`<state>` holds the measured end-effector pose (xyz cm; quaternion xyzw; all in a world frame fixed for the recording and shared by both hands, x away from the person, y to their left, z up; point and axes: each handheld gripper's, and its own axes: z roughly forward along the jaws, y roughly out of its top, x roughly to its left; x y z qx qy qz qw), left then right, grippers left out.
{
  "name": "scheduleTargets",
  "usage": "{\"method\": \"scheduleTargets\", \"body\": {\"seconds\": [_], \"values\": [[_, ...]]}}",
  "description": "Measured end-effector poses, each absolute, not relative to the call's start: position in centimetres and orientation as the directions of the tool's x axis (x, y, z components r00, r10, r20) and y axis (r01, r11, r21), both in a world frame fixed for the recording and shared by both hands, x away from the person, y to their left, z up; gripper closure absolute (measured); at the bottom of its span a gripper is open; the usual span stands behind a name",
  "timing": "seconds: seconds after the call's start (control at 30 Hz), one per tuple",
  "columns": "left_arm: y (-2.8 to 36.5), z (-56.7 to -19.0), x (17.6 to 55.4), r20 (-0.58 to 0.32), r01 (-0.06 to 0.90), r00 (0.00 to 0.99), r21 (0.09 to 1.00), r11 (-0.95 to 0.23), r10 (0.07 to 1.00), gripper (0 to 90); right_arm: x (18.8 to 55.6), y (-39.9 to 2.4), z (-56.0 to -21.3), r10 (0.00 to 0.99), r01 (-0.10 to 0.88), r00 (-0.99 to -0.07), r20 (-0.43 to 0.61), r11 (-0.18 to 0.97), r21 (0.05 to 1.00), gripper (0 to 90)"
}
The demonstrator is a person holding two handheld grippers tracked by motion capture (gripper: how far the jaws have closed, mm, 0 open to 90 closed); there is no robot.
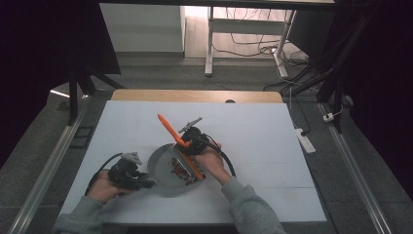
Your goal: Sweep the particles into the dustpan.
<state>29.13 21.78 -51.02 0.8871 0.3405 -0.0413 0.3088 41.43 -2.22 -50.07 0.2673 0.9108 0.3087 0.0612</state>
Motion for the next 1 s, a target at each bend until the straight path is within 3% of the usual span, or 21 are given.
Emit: {"method": "scheduleTargets", "body": {"seconds": [0.2,0.3,0.63,0.73,1.0], "values": [[21.8,-51.0,29.1,-0.282,0.631,0.763,0.52,-0.576,0.581,61.1,40.1,-1.7,-49.2,0.438,0.416,-0.89,0.129,0.662,0.623,76.9],[21.8,-51.0,29.1,-0.283,0.632,0.762,0.52,-0.575,0.582,61.2,39.6,-2.0,-48.0,0.44,0.394,-0.892,0.104,0.642,0.658,76.9],[21.8,-51.0,29.1,-0.282,0.631,0.763,0.52,-0.576,0.582,61.2,40.1,-6.8,-46.6,0.556,0.418,-0.83,0.045,0.565,0.711,76.8],[21.8,-51.0,29.1,-0.281,0.631,0.763,0.522,-0.574,0.583,61.1,40.7,-7.8,-47.1,0.586,0.429,-0.81,0.005,0.588,0.686,76.8],[21.8,-51.1,29.1,-0.28,0.63,0.764,0.519,-0.577,0.582,61.2,41.8,-8.5,-48.9,0.62,0.487,-0.785,0.019,0.597,0.638,76.8]]}}
